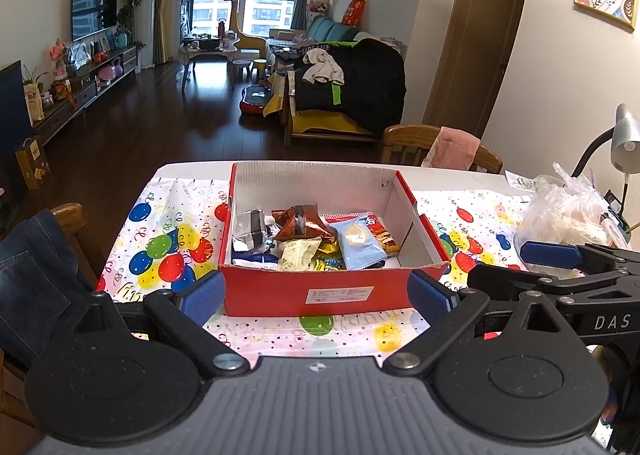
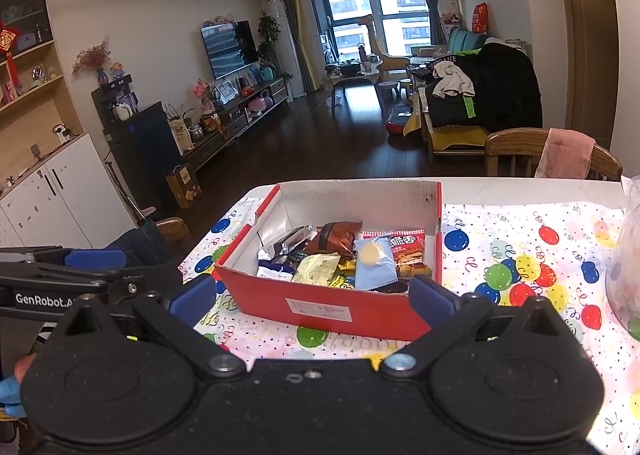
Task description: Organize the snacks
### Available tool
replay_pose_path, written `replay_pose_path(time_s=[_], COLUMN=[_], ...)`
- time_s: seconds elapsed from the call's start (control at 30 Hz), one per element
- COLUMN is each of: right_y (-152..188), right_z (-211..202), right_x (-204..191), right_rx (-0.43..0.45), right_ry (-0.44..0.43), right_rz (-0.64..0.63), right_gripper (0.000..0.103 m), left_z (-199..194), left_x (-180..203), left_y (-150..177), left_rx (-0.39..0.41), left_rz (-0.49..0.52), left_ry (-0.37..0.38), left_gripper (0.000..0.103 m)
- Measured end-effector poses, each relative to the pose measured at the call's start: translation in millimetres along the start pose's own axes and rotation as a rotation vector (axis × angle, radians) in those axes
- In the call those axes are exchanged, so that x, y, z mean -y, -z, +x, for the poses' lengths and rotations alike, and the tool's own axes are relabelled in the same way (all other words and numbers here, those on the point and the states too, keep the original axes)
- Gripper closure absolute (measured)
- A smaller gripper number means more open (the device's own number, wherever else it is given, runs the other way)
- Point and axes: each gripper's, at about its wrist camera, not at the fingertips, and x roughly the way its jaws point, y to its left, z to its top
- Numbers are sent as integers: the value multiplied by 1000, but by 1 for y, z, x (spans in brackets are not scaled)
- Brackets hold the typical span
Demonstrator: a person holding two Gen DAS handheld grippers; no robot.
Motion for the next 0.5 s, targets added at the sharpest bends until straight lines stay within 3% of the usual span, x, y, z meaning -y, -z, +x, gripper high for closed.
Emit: replay_pose_path(time_s=[0.5], right_y=[13], right_z=[3], right_x=[7], right_rx=[-12], right_ry=[15], right_rz=[20], right_gripper=[0], left_z=[6], left_x=[-3], left_y=[4], left_rx=[-30], left_rz=[-31], left_ry=[18], left_gripper=[5])
